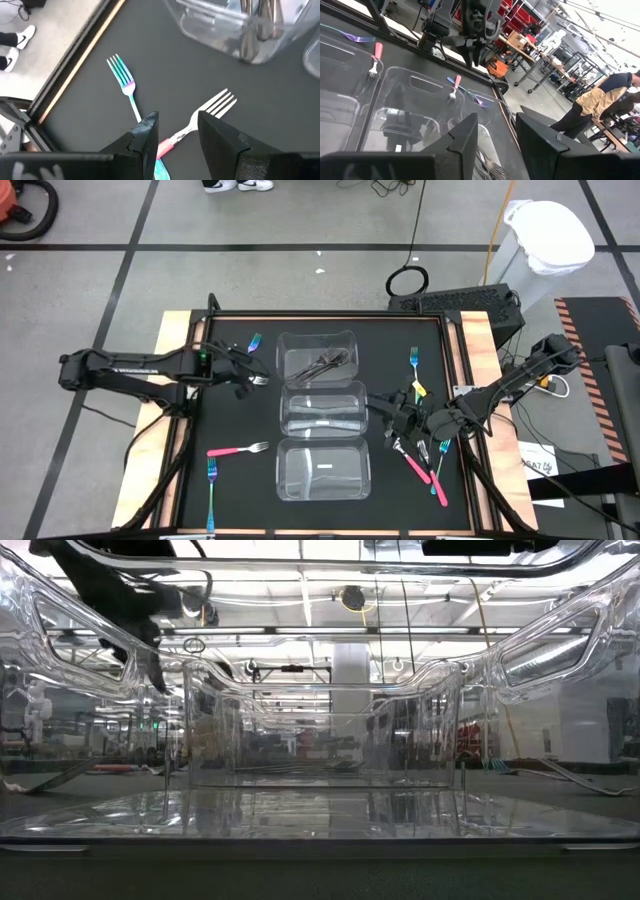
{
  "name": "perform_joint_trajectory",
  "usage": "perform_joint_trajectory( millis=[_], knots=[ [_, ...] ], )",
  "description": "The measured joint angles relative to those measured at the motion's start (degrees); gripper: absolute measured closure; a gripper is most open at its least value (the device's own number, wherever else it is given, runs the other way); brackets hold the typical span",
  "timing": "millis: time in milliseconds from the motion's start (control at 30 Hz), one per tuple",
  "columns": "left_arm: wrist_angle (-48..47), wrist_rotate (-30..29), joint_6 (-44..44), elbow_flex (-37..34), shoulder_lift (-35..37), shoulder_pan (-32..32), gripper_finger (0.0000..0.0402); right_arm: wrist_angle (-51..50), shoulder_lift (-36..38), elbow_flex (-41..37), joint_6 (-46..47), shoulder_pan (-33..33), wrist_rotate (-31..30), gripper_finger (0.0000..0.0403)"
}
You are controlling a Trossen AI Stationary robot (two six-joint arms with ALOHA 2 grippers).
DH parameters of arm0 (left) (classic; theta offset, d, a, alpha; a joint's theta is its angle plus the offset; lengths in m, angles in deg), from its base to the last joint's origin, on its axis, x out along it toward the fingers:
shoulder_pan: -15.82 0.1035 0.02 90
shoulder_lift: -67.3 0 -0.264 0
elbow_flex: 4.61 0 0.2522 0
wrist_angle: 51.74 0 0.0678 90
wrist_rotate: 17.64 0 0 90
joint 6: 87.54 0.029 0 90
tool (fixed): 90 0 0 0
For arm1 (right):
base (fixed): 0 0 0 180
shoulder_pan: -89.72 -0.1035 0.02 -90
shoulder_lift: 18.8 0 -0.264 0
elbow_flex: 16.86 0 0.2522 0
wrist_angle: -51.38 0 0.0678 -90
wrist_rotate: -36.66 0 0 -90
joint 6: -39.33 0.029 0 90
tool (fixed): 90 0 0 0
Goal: Sort silverware by color (type)
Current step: Put the top left pink fork into the middle transparent bin
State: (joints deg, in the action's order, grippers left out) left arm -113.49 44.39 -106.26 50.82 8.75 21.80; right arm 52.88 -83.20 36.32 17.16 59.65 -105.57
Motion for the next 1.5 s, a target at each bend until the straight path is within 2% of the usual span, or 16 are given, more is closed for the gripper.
perform_joint_trajectory(
  millis=[167,300,500,867,1000,1500],
  knots=[
    [0.0,4.2,4.4,0.0,-5.1,0.0,0.0262,0.0,0.0,0.0,-0.8,0.1,0.0,0.0273],
    [2.1,8.0,11.2,-0.6,-9.2,0.0,0.0262,0.0,0.0,0.0,-1.0,0.1,0.0,0.0273],
    [8.5,9.0,20.6,-3.5,-13.2,0.4,0.0262,0.1,0.0,0.0,-1.3,0.1,0.0,0.0273],
    [9.5,8.8,20.7,-5.1,-15.7,4.8,0.0262,-0.1,0.0,0.0,-1.2,0.1,0.0,0.0273],
    [9.4,5.8,22.0,-5.1,-15.6,6.3,0.0262,-0.3,0.0,0.0,-1.2,0.1,0.0,0.0273],
    [9.7,5.0,25.2,-5.2,-17.3,6.4,0.0262,-0.6,0.0,0.0,-2.3,0.1,0.0,0.0273]
  ],
)
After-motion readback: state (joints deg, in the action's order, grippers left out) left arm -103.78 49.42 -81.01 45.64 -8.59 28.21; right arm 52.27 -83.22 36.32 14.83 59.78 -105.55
